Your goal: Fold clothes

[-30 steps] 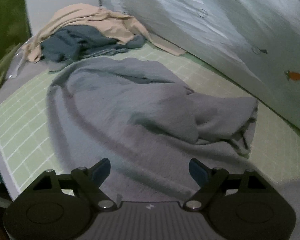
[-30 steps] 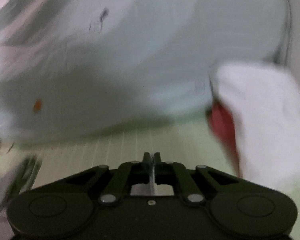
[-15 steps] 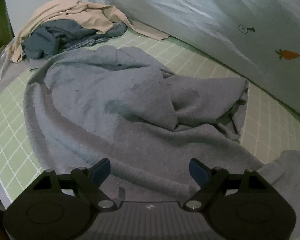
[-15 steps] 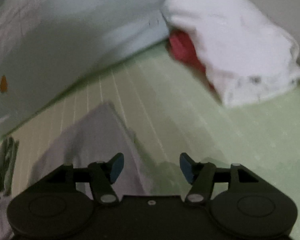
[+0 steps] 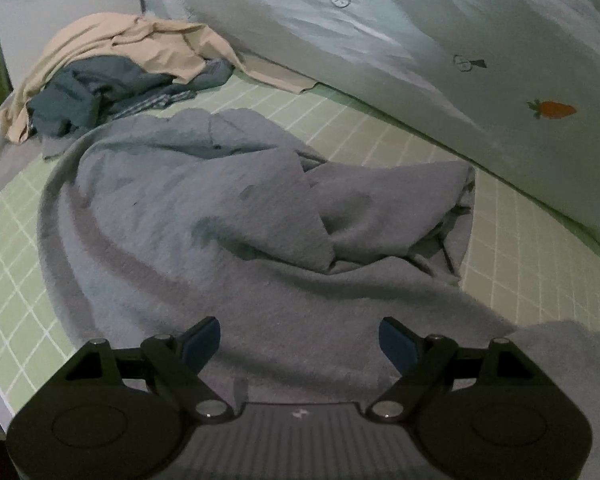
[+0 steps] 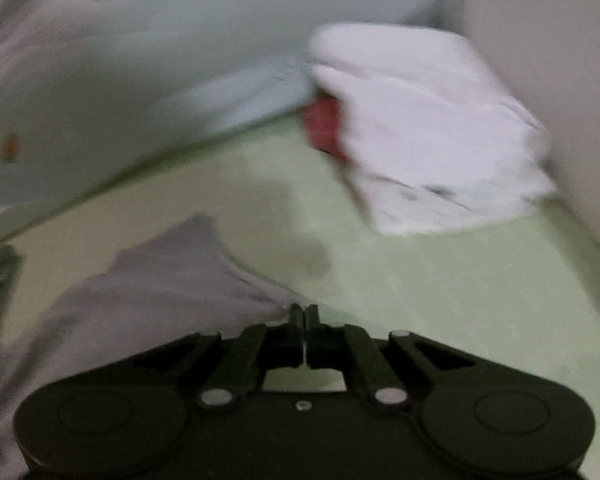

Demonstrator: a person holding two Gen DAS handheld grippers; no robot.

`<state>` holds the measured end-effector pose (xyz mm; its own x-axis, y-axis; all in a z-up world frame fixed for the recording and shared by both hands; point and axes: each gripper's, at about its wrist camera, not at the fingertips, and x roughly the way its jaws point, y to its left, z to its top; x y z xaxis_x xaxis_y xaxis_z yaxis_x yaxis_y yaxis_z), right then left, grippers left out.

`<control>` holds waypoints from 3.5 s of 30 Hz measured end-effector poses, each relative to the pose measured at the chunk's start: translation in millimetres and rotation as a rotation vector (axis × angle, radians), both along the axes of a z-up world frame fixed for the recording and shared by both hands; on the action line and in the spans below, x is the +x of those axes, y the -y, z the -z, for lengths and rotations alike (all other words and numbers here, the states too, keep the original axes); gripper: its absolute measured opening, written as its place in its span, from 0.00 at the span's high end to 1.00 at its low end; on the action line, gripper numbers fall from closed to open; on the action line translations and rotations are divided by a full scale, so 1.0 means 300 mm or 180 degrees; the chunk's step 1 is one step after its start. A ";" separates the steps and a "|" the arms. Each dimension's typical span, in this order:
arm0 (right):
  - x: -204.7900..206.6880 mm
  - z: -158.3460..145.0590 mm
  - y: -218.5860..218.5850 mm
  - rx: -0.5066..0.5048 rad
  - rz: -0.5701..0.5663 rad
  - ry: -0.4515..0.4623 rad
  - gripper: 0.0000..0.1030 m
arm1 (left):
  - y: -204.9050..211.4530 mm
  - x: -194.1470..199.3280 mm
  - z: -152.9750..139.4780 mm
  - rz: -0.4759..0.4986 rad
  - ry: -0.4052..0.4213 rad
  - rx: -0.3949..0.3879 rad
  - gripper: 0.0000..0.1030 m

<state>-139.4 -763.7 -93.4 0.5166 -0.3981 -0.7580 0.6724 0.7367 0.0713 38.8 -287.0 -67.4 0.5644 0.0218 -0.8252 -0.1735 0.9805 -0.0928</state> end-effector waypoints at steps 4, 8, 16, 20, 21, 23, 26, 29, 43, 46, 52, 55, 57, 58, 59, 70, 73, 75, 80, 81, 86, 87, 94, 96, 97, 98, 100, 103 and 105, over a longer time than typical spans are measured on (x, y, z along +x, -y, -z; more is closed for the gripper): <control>-0.072 0.052 0.016 0.0249 0.0354 -0.0073 0.55 | -0.008 -0.008 0.006 -0.0016 -0.0018 -0.0042 0.16; -0.107 0.088 0.000 0.0744 0.0574 0.0153 0.39 | -0.008 -0.023 0.000 0.0020 0.0021 -0.0035 0.15; -0.120 0.131 -0.072 0.0548 0.0545 -0.0176 0.79 | -0.036 -0.080 -0.029 -0.0053 0.0137 -0.0056 0.15; -0.155 0.128 -0.099 0.0409 0.0514 -0.0289 0.98 | -0.067 -0.126 -0.041 -0.0045 0.0146 -0.0043 0.15; -0.164 0.128 -0.106 0.0374 0.0506 -0.0317 0.99 | -0.081 -0.139 -0.044 -0.0052 0.0144 -0.0039 0.15; -0.182 0.126 -0.120 0.0305 0.0491 -0.0374 0.99 | -0.109 -0.163 -0.049 -0.0068 0.0136 -0.0034 0.15; -0.209 0.125 -0.141 0.0207 0.0474 -0.0461 0.99 | -0.167 -0.187 -0.052 -0.0131 0.0102 -0.0037 0.15; -0.229 0.117 -0.179 0.0189 0.0541 -0.0539 0.97 | -0.230 -0.205 -0.065 -0.0134 0.0101 -0.0002 0.15; 0.115 -0.032 -0.472 -0.0299 0.0035 0.0069 0.00 | -0.573 -0.057 -0.097 -0.0135 0.0063 0.0303 0.07; 0.253 -0.041 -0.581 -0.0257 -0.0194 0.0149 0.00 | -0.642 0.021 -0.078 -0.0154 -0.0020 0.0300 0.07; 0.519 -0.041 -0.775 -0.0008 -0.0588 0.0177 0.00 | -0.724 0.205 -0.030 -0.0102 -0.0159 0.0356 0.07; 0.660 -0.013 -0.854 0.0163 -0.0699 0.0070 0.00 | -0.749 0.293 0.004 -0.0059 -0.0206 0.0368 0.07; 0.749 0.006 -0.898 0.0270 -0.0777 0.0046 0.03 | -0.763 0.350 0.032 -0.0058 -0.0255 0.0367 0.07; 0.794 0.015 -0.918 0.0300 -0.0856 0.0042 0.09 | -0.768 0.376 0.049 -0.0071 -0.0299 0.0355 0.07; 0.831 0.022 -0.934 0.0297 -0.0926 0.0016 0.12 | -0.773 0.399 0.065 -0.0092 -0.0351 0.0340 0.07; 1.000 0.110 -1.062 0.0128 -0.1491 -0.0494 0.69 | -0.827 0.463 0.184 -0.0283 -0.0702 0.0281 0.02; 0.986 0.096 -1.053 0.0099 -0.1597 -0.0489 0.99 | -0.857 0.460 0.197 -0.0413 -0.0712 0.0171 0.00; 0.977 0.081 -1.036 -0.0068 -0.1604 -0.0468 0.99 | -0.868 0.458 0.198 -0.0463 -0.0704 0.0162 0.00; 0.974 -0.071 -0.917 -0.0600 -0.1345 -0.0085 1.00 | -0.880 0.449 0.202 -0.0476 -0.0642 0.0176 0.00; 0.975 -0.113 -0.894 -0.0743 -0.1309 0.0002 1.00 | -0.878 0.449 0.202 -0.0448 -0.0632 0.0179 0.00; 0.980 -0.285 -0.876 -0.1345 -0.1325 0.0353 1.00 | -0.851 0.446 0.203 -0.0311 -0.0590 0.0200 0.00; 0.984 -0.300 -0.884 -0.1432 -0.1351 0.0365 1.00 | -0.848 0.445 0.203 -0.0319 -0.0590 0.0202 0.00; 0.995 -0.174 -0.879 -0.0981 -0.1273 -0.0198 0.78 | -0.867 0.449 0.195 -0.0396 -0.0662 0.0158 0.00; 0.983 -0.175 -0.882 -0.0876 -0.1178 -0.0124 0.63 | -0.865 0.450 0.186 -0.0388 -0.0610 0.0207 0.00; 0.979 -0.175 -0.884 -0.0814 -0.1143 -0.0086 0.62 | -0.863 0.454 0.185 -0.0371 -0.0603 0.0233 0.00; 0.986 -0.174 -0.892 -0.0687 -0.1183 -0.0038 0.62 | -0.859 0.460 0.187 -0.0342 -0.0613 0.0259 0.00; 0.998 -0.170 -0.909 -0.0421 -0.1267 0.0061 0.62 | -0.852 0.471 0.196 -0.0337 -0.0653 0.0283 0.00; 0.999 -0.122 -0.965 0.0116 -0.1435 0.0163 0.62 | -0.851 0.468 0.203 -0.0394 -0.0668 0.0245 0.00; 1.002 -0.082 -1.001 0.0378 -0.1549 0.0137 0.62 | -0.852 0.463 0.205 -0.0424 -0.0658 0.0221 0.00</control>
